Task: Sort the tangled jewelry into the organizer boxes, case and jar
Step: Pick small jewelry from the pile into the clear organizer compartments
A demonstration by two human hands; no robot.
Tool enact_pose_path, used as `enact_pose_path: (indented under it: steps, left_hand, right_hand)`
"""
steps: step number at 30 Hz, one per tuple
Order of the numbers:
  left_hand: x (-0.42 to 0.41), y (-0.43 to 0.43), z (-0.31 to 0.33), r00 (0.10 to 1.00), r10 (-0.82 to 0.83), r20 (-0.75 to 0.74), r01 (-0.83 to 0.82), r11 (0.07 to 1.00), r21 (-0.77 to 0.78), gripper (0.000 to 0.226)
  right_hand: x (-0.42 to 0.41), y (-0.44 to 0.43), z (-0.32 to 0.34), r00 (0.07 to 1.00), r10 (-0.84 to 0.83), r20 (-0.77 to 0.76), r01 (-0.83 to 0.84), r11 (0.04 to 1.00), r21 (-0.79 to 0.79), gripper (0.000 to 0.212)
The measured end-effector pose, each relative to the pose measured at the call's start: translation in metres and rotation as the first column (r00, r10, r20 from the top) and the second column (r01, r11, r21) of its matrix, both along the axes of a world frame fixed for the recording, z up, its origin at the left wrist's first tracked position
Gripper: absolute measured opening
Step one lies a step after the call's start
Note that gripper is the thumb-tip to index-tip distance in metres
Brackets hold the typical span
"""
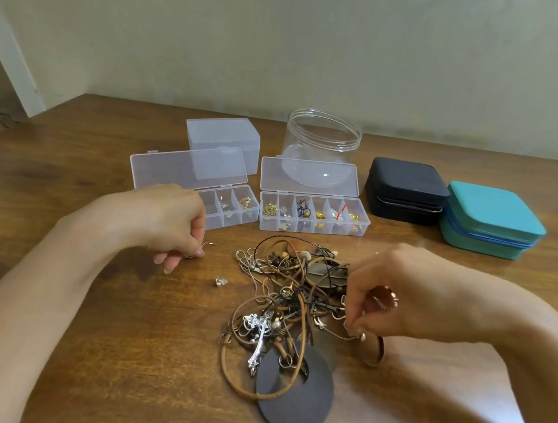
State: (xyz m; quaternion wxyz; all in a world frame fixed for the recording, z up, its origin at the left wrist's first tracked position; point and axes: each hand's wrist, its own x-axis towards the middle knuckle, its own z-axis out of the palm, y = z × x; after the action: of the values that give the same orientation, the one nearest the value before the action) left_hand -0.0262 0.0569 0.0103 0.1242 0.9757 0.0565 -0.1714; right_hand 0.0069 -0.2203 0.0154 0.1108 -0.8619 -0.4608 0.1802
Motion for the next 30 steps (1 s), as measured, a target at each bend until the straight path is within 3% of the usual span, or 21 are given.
enact_pose_path:
  steps: [5,7,10,12,15,17,19,23,30]
  left_hand:
    - [0.001,0.003,0.001,1.0,0.001,0.028,-0.001,1.0,-0.004,0.014]
    - [0.0,0.003,0.001,1.0,0.003,0.017,-0.003,1.0,-0.013,0.015]
    - [-0.001,-0.001,0.003,1.0,-0.005,0.012,0.005,1.0,-0.012,0.021]
    - [0.0,-0.007,0.003,0.981,-0.049,0.185,0.053,0.998,-0.016,0.022]
    - [-0.004,-0.03,0.0,0.787,-0.146,0.6,0.3,0.939,-0.165,0.021]
    - [-0.01,-0.05,-0.005,0.7,-0.248,0.67,0.507,0.833,-0.222,0.023]
    - [-0.012,-0.061,-0.014,0.636,-0.357,0.685,0.594,0.793,-0.138,0.023]
    - [-0.007,-0.059,-0.022,0.51,-0.39,0.767,0.58,0.814,0.028,0.022]
    - [-0.002,-0.048,-0.016,0.405,-0.228,0.885,0.501,0.866,-0.007,0.022]
  right_hand:
    - [0.006,-0.011,0.011,0.997,-0.039,-0.062,0.048,0.987,0.154,0.006]
    - [0.005,-0.007,0.008,0.999,-0.046,-0.028,0.049,0.993,0.108,0.012]
    - [-0.001,0.003,0.0,0.998,-0.037,0.057,0.042,0.996,-0.084,0.025]
    - [-0.004,0.009,-0.003,0.996,-0.031,0.087,0.043,0.988,-0.148,0.024]
    - [-0.005,0.013,-0.004,0.993,-0.02,0.113,0.033,0.993,-0.115,0.025]
    - [-0.007,0.017,-0.006,0.991,-0.02,0.133,0.026,0.999,-0.044,0.025]
    - [-0.01,0.019,-0.008,0.986,-0.019,0.164,0.02,1.0,-0.001,0.02]
    - [-0.013,0.021,-0.01,0.972,-0.022,0.234,0.017,1.0,0.025,0.017]
    - [-0.013,0.023,-0.013,0.961,-0.028,0.274,0.02,0.999,0.032,0.017]
